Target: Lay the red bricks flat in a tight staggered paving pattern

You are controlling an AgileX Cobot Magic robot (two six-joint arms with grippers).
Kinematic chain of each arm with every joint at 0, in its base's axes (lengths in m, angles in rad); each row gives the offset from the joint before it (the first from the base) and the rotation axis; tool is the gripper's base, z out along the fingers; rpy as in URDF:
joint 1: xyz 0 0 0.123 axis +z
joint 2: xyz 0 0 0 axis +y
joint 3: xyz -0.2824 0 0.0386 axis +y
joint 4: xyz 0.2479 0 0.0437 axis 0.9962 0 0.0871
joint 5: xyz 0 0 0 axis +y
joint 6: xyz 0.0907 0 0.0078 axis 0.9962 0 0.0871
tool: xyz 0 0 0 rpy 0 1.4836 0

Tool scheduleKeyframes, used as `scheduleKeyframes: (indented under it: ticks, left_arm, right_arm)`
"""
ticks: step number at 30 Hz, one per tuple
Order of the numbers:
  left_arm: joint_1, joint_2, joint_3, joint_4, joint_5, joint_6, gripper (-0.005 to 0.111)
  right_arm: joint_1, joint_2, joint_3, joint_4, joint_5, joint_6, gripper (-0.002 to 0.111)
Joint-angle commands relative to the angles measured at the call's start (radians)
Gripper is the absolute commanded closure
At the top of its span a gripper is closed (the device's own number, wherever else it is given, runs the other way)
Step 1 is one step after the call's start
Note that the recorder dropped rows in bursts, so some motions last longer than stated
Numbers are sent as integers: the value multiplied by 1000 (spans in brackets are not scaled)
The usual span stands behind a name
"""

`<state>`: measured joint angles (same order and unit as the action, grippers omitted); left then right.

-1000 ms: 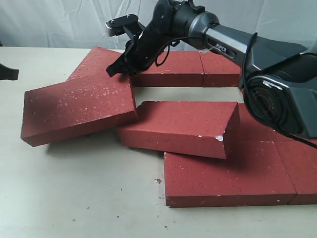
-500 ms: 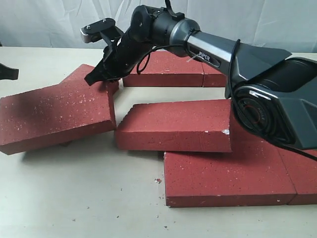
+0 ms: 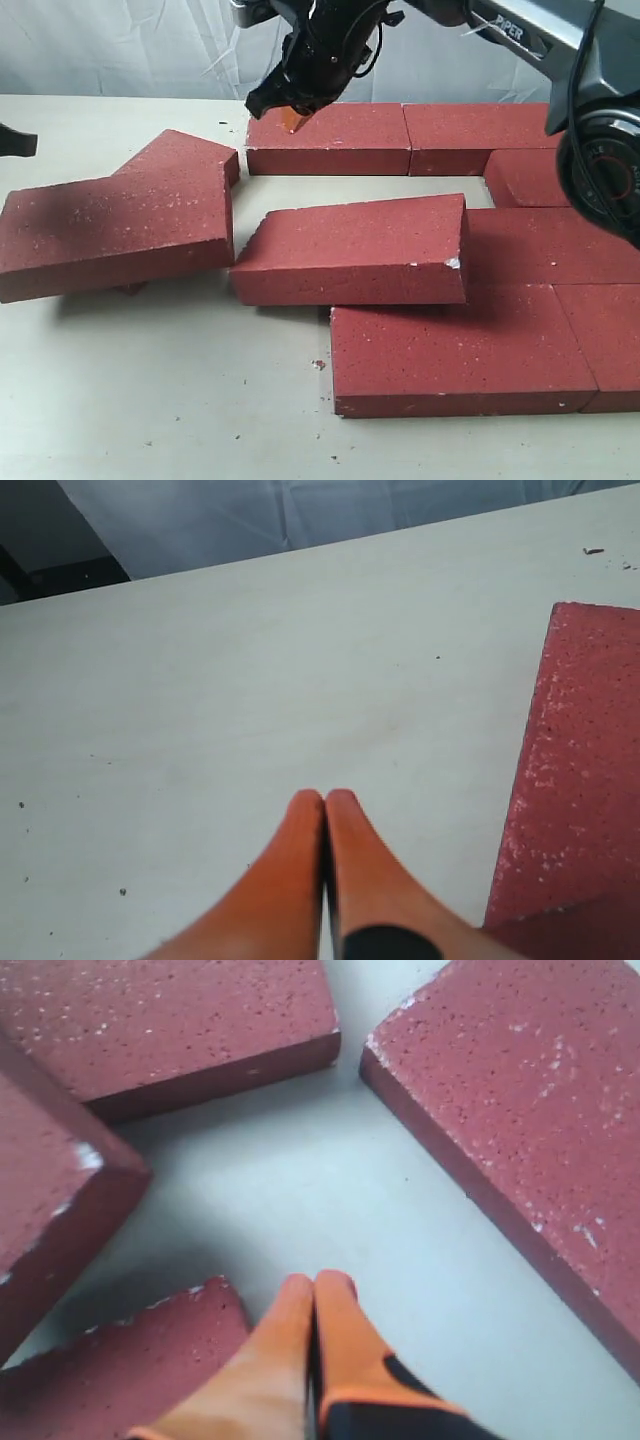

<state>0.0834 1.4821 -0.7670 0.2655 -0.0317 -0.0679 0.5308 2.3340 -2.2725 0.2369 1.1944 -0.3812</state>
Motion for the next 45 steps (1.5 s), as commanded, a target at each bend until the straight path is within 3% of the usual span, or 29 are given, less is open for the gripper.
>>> scheduleKeyframes:
  ticks: [1, 9, 22, 27, 30, 36, 40, 43, 45]
  left_arm:
    - [3, -39, -3, -2, 7, -2, 107]
    - [3, -38, -3, -2, 15, -2, 107]
    - [3, -38, -3, -4, 11, -2, 107]
    - [3, -38, -3, -4, 9, -2, 107]
    - [3, -38, -3, -20, -1, -4, 107]
    - [1, -41, -3, -49, -3, -4, 107]
    - [-59, -61, -3, -49, -3, -4, 107]
    - [-153, -68, -3, -18, -20, -4, 107]
    - [-241, -63, -3, 62, -34, -4, 107]
  right_arm:
    - [30, -17, 37, 26, 27, -5, 109]
    - [121, 44, 124, 66, 27, -7, 109]
    - [132, 66, 124, 225, -292, -9, 109]
    - [128, 64, 124, 30, -309, 6, 109]
    - [110, 52, 124, -146, -255, 114, 109]
    - [67, -27, 124, -217, -90, 122, 109]
    - [39, -100, 124, -225, 27, 105, 109]
    - [27, -154, 129, -228, 27, 95, 109]
    - [17, -246, 221, -261, 27, 92, 109]
